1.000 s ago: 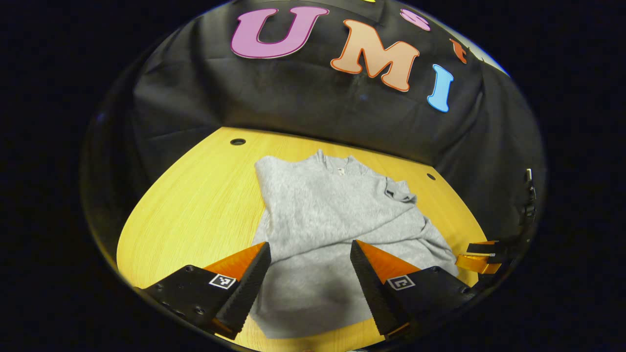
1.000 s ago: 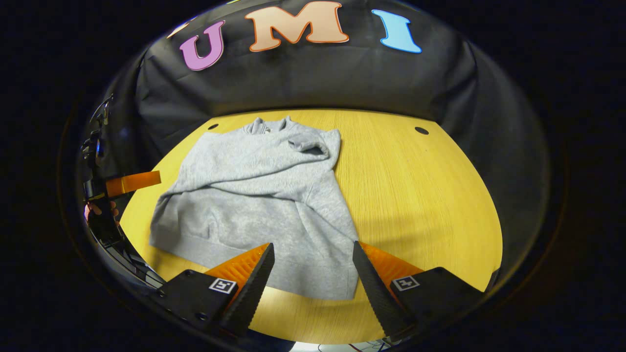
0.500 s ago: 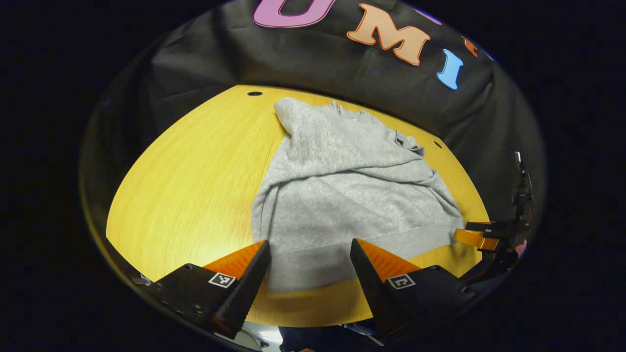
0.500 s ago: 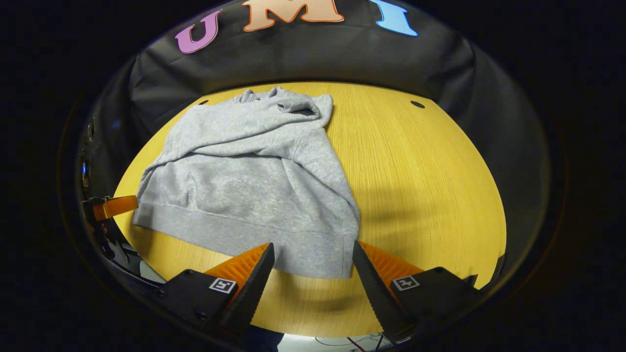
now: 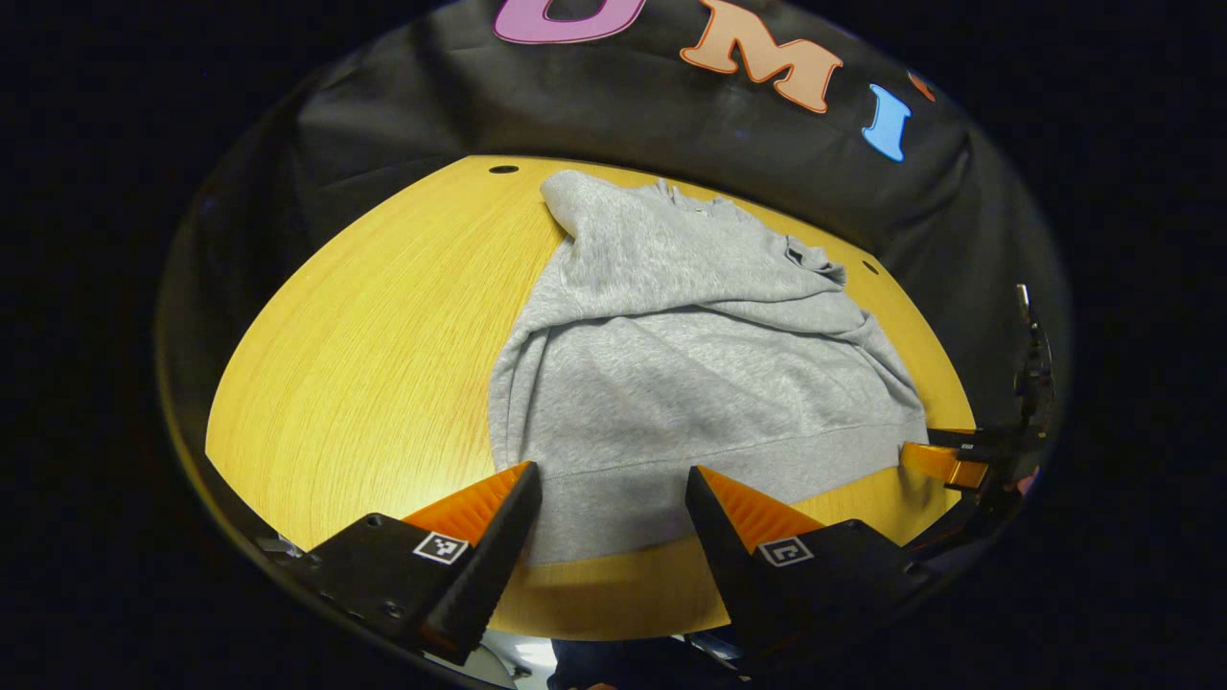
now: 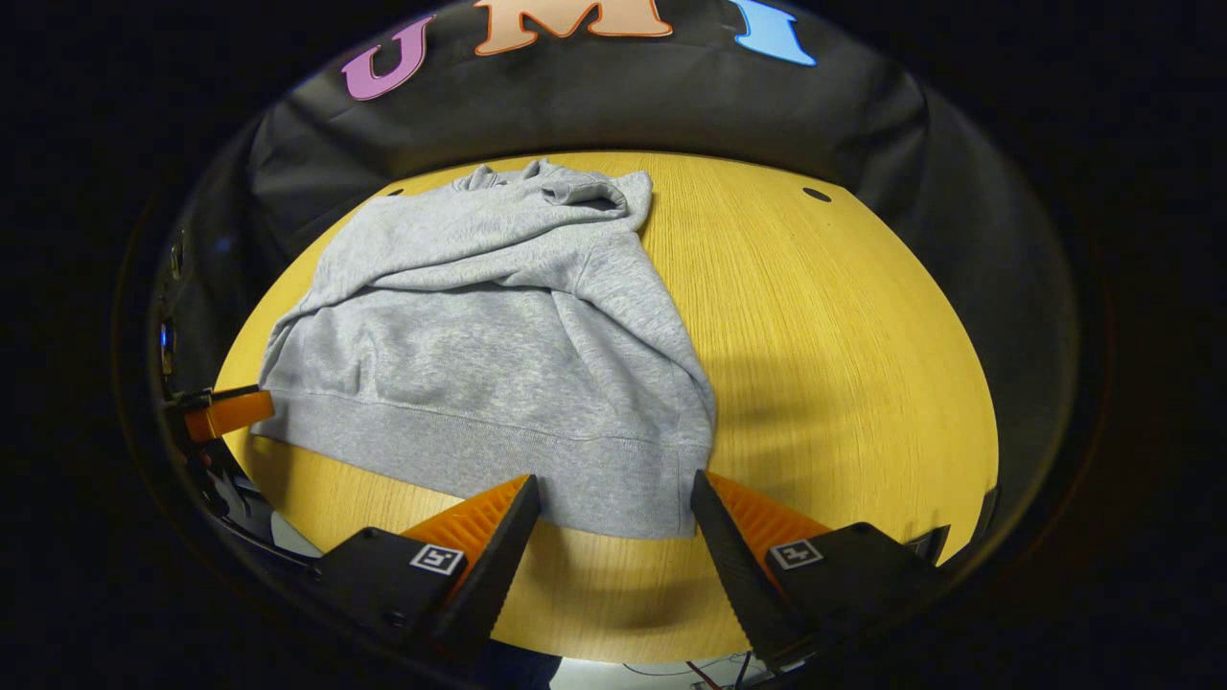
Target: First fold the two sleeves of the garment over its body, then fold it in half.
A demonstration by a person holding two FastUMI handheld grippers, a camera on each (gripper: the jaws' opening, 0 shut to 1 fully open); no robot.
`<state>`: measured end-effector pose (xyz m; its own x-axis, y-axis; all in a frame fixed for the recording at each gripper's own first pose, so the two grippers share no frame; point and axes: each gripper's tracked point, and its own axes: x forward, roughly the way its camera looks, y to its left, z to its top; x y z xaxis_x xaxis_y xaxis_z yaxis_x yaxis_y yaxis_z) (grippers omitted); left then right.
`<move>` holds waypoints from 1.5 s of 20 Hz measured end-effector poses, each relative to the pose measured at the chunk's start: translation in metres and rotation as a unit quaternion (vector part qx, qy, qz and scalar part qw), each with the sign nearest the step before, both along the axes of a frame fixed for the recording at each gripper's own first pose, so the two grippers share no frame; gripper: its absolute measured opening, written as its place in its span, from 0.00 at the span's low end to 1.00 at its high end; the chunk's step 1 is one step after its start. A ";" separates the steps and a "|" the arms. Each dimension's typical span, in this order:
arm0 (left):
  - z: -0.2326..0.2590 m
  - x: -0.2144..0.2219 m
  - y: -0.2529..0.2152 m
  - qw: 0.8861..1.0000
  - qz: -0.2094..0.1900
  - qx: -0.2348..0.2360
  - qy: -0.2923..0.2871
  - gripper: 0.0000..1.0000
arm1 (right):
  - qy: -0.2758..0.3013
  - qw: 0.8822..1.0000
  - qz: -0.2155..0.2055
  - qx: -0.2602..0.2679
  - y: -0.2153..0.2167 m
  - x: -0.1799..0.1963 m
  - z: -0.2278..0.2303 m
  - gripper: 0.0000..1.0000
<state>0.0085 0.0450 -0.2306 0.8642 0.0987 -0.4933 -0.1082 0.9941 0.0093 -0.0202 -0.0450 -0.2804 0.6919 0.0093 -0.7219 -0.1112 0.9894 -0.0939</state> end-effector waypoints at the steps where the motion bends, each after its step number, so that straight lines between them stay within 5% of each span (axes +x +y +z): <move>1: -0.002 -0.001 0.000 1.000 0.002 0.003 0.002 0.93 | 0.000 1.000 0.002 0.000 0.000 0.000 0.000 0.99; 3: -0.003 0.000 0.001 1.000 0.004 0.014 0.006 0.92 | 0.000 1.000 0.005 0.000 0.002 0.000 0.001 0.99; 6: -0.004 0.000 0.010 0.999 0.004 0.053 0.000 0.91 | 0.000 1.000 0.006 0.000 0.008 0.000 0.001 0.87; 10: -0.003 0.001 0.015 0.998 0.010 0.056 -0.010 0.65 | 0.000 1.000 0.011 0.002 0.015 -0.002 0.001 0.60; 13: -0.004 0.000 0.015 0.998 0.011 0.056 -0.007 0.52 | 0.006 1.000 0.015 0.013 0.022 -0.003 0.000 0.53; 14: -0.005 -0.001 0.016 0.998 0.009 0.062 -0.006 0.48 | 0.002 1.000 0.008 0.014 0.022 -0.002 0.001 0.34; 16: -0.004 0.001 0.012 0.999 0.003 0.054 -0.005 0.48 | 0.001 1.000 0.009 0.014 0.024 -0.004 0.001 0.21; 17: -0.004 0.002 0.008 0.999 0.002 0.039 -0.010 0.34 | -0.001 1.000 0.009 0.011 0.027 -0.004 0.000 0.14; 19: -0.003 0.005 0.003 1.000 0.008 0.009 -0.024 0.07 | -0.002 1.000 0.008 0.008 0.028 -0.002 -0.002 0.14; 20: -0.004 0.005 0.003 1.000 0.008 0.003 -0.027 0.03 | -0.003 1.000 0.005 0.006 0.028 -0.004 0.002 0.08; 30: 0.017 0.012 -0.007 0.998 0.027 -0.053 -0.037 0.00 | -0.027 0.999 -0.005 0.025 0.037 0.006 0.027 0.02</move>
<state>0.0207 0.0378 -0.2134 0.8930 0.0976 -0.4393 -0.1590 0.9817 -0.1050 -0.0141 -0.0084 -0.2536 0.7303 0.0374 -0.6821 -0.0976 0.9940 -0.0499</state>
